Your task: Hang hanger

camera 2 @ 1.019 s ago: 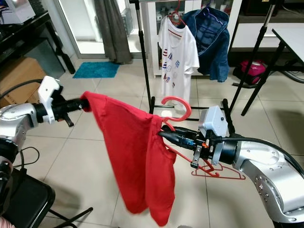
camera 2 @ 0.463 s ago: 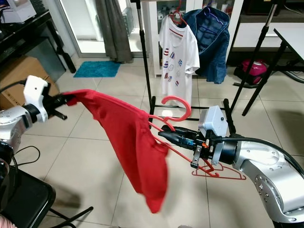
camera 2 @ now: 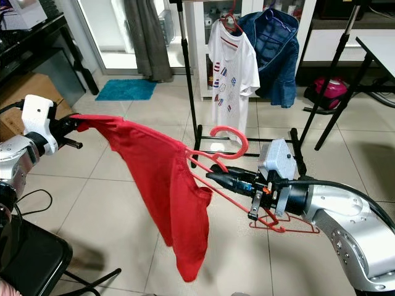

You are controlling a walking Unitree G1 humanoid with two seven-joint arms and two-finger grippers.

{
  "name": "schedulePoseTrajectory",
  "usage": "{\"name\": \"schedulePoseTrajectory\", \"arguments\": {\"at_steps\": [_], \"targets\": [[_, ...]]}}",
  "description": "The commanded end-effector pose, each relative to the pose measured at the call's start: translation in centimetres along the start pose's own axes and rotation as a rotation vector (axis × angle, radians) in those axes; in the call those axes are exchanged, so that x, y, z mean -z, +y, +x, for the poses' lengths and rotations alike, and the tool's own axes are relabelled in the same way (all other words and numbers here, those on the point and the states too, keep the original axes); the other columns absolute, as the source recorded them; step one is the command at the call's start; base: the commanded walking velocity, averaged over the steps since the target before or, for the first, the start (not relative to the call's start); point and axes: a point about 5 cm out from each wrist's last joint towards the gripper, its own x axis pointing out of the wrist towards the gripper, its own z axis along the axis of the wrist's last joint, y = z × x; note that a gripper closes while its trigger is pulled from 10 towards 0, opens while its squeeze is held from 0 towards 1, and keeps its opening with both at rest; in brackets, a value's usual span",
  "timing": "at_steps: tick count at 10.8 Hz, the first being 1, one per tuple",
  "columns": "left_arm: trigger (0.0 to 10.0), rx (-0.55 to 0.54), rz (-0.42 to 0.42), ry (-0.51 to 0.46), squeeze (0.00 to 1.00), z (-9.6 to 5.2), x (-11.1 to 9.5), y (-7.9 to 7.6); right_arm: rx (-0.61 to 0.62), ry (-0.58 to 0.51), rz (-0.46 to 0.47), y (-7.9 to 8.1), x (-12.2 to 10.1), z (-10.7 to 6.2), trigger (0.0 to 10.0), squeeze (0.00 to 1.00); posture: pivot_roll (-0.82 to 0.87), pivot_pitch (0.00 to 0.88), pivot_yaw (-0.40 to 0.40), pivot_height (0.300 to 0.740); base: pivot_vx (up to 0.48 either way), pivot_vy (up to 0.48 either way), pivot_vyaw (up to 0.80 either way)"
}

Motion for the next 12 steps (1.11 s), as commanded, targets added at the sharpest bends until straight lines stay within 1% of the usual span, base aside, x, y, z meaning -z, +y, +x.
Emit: {"name": "schedulePoseTrajectory", "arguments": {"at_steps": [1,2,5,10,11,12], "targets": [[0.0,-0.063,0.009,-0.016,0.00,-0.5,-0.8,1.4,-0.006,-0.034,-0.025,0.1,-0.9,-0.1,10.0,0.00,-0.15,0.000,0.165,0.740,0.000,0.000,0.00],[0.0,-0.108,-0.011,-0.028,0.00,-0.5,-0.9,1.7,-0.004,-0.034,-0.026,0.1,-0.9,-0.1,10.0,0.00,-0.15,0.000,0.164,0.740,0.000,0.000,0.00],[0.0,-0.187,-0.021,-0.053,0.00,-0.7,-1.4,2.4,-0.003,-0.034,-0.028,0.0,-1.0,-0.2,10.0,0.00,-0.15,0.000,0.162,0.740,0.000,0.000,0.00],[0.0,-0.237,-0.027,-0.071,0.00,-0.7,-1.9,2.7,0.000,-0.032,-0.029,0.0,-1.0,-0.2,10.0,0.00,-0.15,0.000,0.162,0.740,0.000,0.000,0.00],[0.0,-0.183,-0.028,-0.071,0.00,-0.4,-1.8,2.1,0.001,-0.032,-0.029,-0.1,-1.0,-0.3,10.0,0.00,-0.15,0.000,0.163,0.740,0.000,0.000,0.00],[0.9,-0.097,-0.028,-0.064,0.00,0.0,-1.6,1.2,0.001,-0.032,-0.029,0.0,-1.0,-0.3,10.0,0.00,-0.14,0.000,0.163,0.740,0.000,0.000,0.00]]}}
